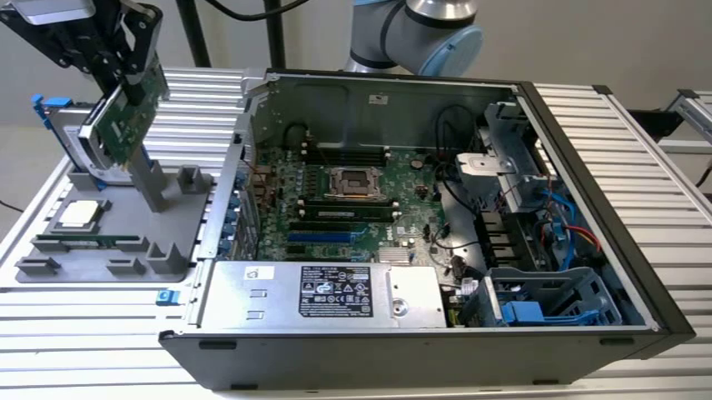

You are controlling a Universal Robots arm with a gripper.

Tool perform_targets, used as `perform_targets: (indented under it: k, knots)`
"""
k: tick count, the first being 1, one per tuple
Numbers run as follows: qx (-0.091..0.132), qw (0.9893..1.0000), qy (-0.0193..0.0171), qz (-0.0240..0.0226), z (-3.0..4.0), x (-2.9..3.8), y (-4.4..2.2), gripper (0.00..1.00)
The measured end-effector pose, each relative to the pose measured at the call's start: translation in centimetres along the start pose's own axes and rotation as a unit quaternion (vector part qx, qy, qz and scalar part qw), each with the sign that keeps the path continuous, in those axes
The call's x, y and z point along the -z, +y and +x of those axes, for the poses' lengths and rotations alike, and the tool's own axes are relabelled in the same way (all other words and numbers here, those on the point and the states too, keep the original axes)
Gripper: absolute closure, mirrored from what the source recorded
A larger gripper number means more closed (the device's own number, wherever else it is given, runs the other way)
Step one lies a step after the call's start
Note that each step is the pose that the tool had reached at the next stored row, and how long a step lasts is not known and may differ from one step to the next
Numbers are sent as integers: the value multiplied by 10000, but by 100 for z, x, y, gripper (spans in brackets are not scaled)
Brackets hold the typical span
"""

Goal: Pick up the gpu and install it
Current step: 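Pick up the gpu and move the gpu toward the slot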

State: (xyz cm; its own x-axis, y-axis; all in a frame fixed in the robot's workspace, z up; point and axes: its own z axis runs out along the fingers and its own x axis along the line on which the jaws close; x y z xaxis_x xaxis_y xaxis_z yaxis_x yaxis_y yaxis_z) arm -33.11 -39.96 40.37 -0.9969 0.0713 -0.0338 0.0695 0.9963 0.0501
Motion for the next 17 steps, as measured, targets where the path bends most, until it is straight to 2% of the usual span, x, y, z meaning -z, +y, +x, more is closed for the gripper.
perform_targets:
  k: [17]
  knots:
    - [0, 10000, 0, 0, -4, 113, 6, 100]
